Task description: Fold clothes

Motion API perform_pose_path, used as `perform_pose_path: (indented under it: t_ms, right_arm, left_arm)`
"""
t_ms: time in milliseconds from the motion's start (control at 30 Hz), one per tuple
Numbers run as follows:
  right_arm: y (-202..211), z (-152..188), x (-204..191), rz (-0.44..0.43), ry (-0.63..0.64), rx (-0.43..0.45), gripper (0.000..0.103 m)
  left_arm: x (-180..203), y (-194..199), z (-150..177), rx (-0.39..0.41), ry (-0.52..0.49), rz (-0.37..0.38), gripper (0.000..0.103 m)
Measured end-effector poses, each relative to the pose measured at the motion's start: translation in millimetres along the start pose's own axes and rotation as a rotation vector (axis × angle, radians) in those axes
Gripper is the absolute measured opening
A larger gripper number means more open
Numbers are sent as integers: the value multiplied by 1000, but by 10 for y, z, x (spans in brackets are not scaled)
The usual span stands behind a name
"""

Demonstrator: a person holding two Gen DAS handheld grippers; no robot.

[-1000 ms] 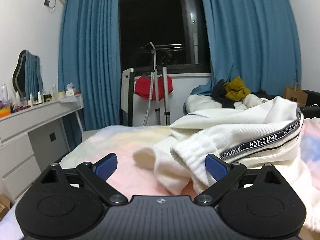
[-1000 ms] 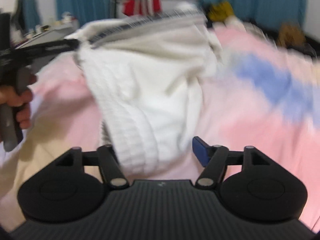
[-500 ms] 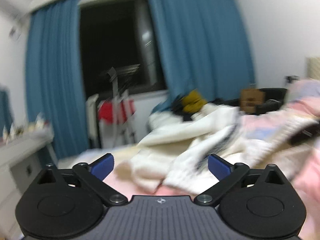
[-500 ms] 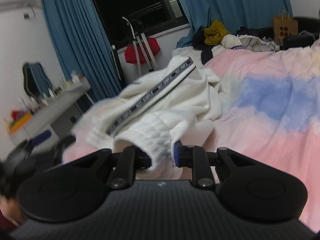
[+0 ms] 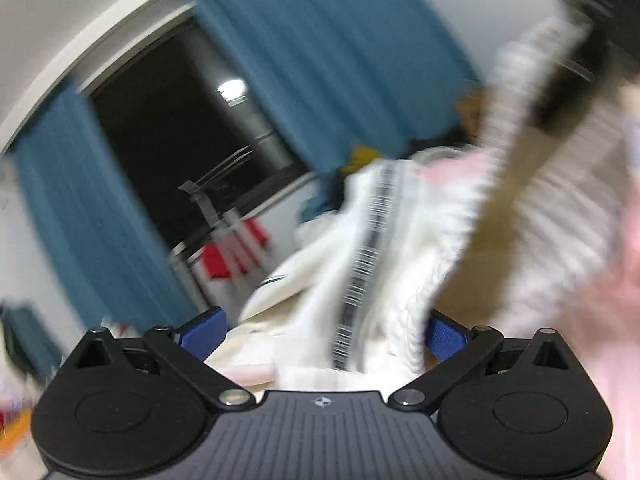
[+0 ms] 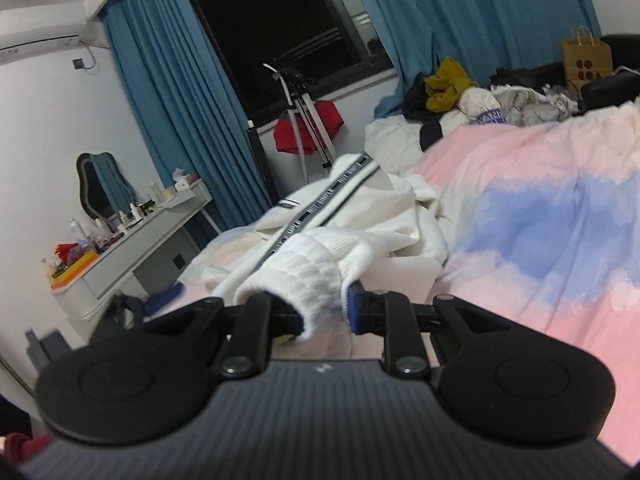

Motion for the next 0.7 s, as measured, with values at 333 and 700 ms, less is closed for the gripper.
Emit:
perform_pose_path:
  t_ms: [333, 700]
  right_arm:
    - [-354, 482, -211, 162, 222, -194, 39]
    - [-393, 801, 392, 332, -265, -271, 65]
  left_arm:
    - [-179, -216, -83, -56, 29, -272, 103]
    - [317, -382, 431, 34, -533, -127, 98]
Point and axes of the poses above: each gripper's, at about its wrist camera, not at the fingertips, and y roughly against the way its jaws point, x to its right, z to its underside, the point moved 1 cm from there along -y, roughly the way its jaws point, and after that the axes turned 7 degrees about -z, right-handed, at the moved point
